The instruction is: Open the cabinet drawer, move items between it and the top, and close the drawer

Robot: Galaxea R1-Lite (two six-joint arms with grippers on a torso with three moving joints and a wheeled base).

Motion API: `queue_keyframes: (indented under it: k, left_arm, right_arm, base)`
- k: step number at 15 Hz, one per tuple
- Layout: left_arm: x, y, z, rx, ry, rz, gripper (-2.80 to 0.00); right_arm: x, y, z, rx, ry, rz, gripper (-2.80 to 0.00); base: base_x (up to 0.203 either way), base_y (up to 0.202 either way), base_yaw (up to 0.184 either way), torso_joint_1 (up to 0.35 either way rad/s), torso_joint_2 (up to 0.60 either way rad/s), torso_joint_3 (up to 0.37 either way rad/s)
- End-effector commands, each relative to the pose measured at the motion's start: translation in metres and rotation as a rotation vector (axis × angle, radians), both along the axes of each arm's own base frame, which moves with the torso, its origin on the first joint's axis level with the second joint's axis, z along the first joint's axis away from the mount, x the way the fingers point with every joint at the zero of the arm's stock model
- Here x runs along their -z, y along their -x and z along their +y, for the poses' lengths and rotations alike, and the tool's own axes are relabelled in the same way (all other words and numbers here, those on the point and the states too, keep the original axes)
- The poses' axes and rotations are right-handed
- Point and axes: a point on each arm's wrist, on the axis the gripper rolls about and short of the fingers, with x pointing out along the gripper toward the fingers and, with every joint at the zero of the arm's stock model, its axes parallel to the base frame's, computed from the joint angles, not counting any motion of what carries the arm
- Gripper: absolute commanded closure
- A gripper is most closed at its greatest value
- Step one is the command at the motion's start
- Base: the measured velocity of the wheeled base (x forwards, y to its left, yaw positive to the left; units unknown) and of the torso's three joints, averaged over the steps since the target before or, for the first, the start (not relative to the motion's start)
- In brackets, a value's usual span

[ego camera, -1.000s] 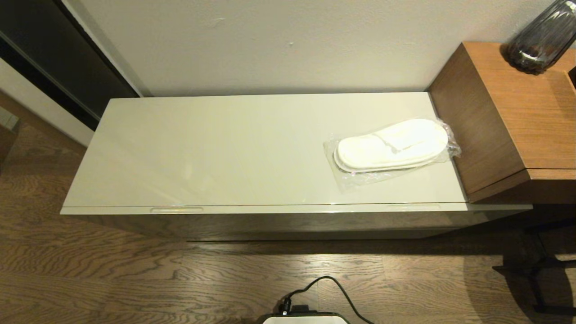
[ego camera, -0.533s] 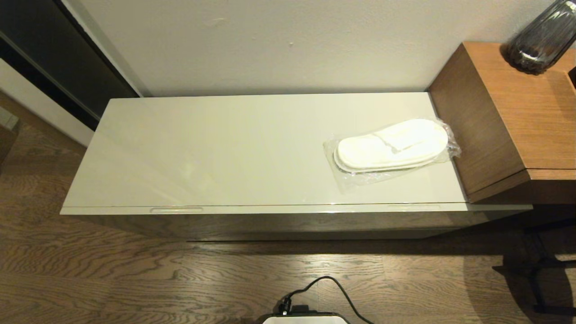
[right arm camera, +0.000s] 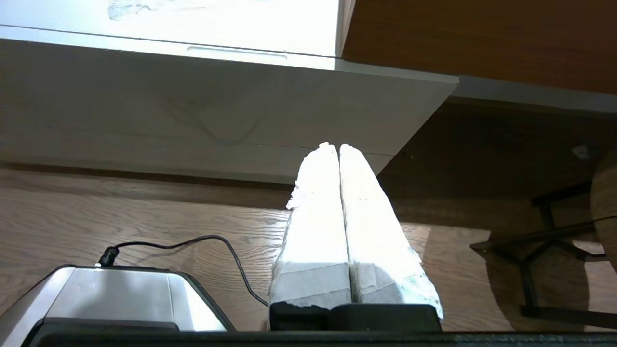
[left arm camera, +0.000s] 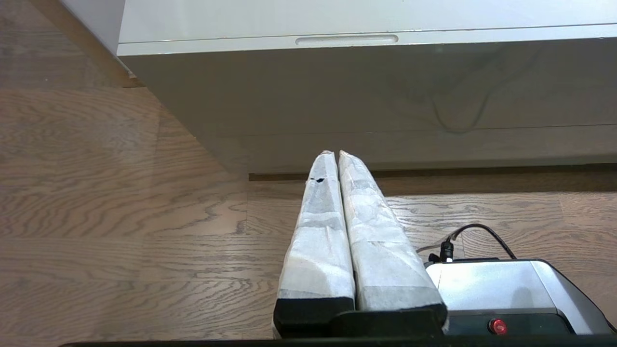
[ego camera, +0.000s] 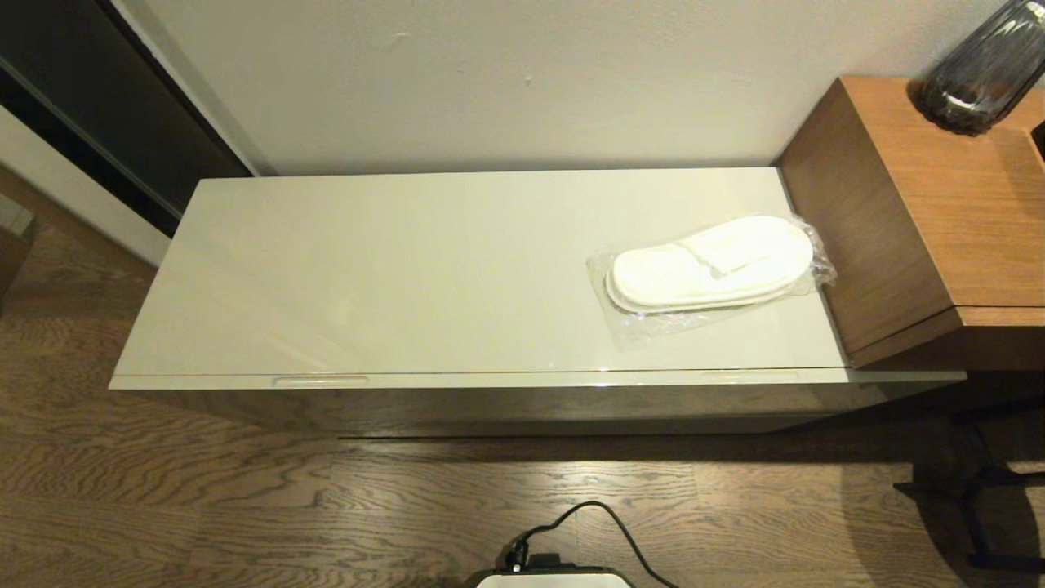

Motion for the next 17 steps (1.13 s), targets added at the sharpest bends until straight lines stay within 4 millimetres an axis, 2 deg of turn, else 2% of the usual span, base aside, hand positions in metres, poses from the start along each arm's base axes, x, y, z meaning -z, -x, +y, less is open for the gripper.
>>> queue_keyframes:
  k: [1, 7, 12, 17]
  left_arm:
    - [-0.0001, -0.0001, 0.0000, -0.001, 0.000, 0.001, 0.00]
    - [-0.0001, -0.0001, 0.0000, -0.001, 0.000, 0.001, 0.00]
    - [-0.0001, -0.0001, 0.0000, 0.001, 0.000, 0.001, 0.00]
    - [-0.0001, -0.0001, 0.0000, 0.001, 0.000, 0.001, 0.00]
  right_arm:
    - [0.0001, -0.0002, 0.0000, -0.001, 0.001, 0.002, 0.00]
    - [0.0003, -0.0003, 0.0001, -0.004, 0.002, 0.002, 0.00]
    - [0.0061, -0.0005, -0.0001, -0.001, -0.082, 0.057, 0.00]
    - [0.0073, -0.0005, -0.0001, 0.004, -0.095, 0.069, 0.00]
  base:
    - [0.000, 0.000, 0.000, 0.000, 0.00, 0.000]
    - [0.000, 0.000, 0.000, 0.000, 0.00, 0.000]
    - [0.000, 0.000, 0.000, 0.000, 0.00, 0.000]
    - [0.000, 0.000, 0.000, 0.000, 0.00, 0.000]
